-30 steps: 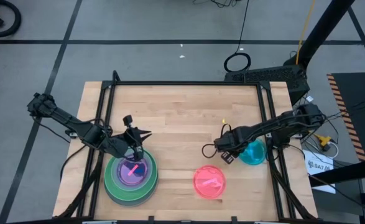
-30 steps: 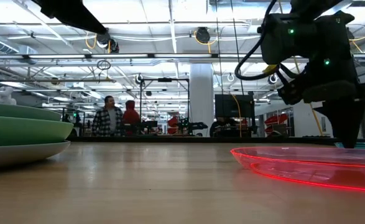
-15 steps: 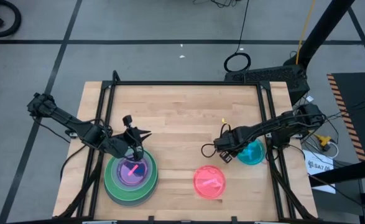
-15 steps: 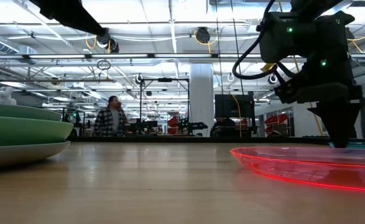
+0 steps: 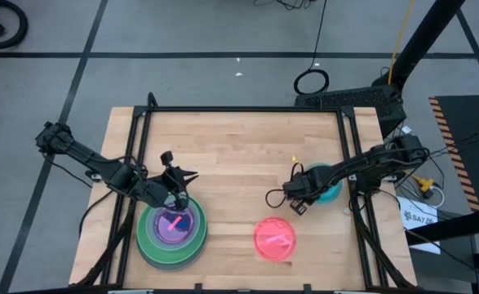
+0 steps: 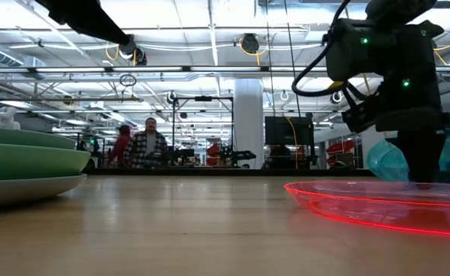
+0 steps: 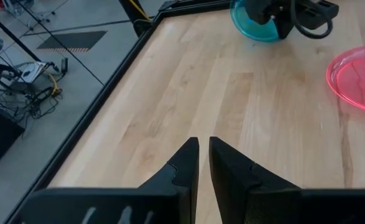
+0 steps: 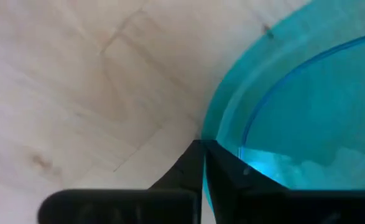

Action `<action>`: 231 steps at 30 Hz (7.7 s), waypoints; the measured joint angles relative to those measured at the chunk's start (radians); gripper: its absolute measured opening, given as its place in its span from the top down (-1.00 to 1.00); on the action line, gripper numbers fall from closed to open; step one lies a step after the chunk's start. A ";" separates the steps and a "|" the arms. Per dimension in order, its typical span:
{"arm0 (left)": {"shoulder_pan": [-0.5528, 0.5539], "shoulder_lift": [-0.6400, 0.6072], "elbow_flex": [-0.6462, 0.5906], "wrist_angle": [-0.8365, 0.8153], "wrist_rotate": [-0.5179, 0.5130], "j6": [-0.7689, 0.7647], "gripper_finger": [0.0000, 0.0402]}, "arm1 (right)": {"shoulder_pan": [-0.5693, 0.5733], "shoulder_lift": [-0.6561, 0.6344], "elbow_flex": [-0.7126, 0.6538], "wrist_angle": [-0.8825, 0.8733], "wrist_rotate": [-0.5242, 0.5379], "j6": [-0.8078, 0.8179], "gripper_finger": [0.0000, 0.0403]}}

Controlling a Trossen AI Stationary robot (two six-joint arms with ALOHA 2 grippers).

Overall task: Stack plastic plates
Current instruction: Stack the transparent blue plate on the pink plate, then stack the pink plate on the transparent blue plate

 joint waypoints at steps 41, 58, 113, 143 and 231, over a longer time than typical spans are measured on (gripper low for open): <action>0.000 0.000 0.000 -0.117 -0.028 -0.427 0.77 | 0.049 0.005 0.170 0.722 0.321 -1.556 1.00; 0.000 -0.018 0.000 -0.134 -0.161 -0.350 0.77 | 0.070 0.286 0.409 0.916 0.083 -1.885 1.00; -0.042 -0.039 0.000 -0.183 -0.160 -0.446 0.77 | 0.032 0.660 0.846 1.011 -0.053 -2.141 0.77; -0.037 -0.039 0.000 -0.175 -0.165 -0.409 0.77 | 0.103 0.409 0.845 0.446 0.246 -1.604 0.71; 0.119 -0.039 0.000 -0.167 -0.154 -0.152 0.77 | 0.169 0.091 0.329 0.092 0.014 -0.773 0.18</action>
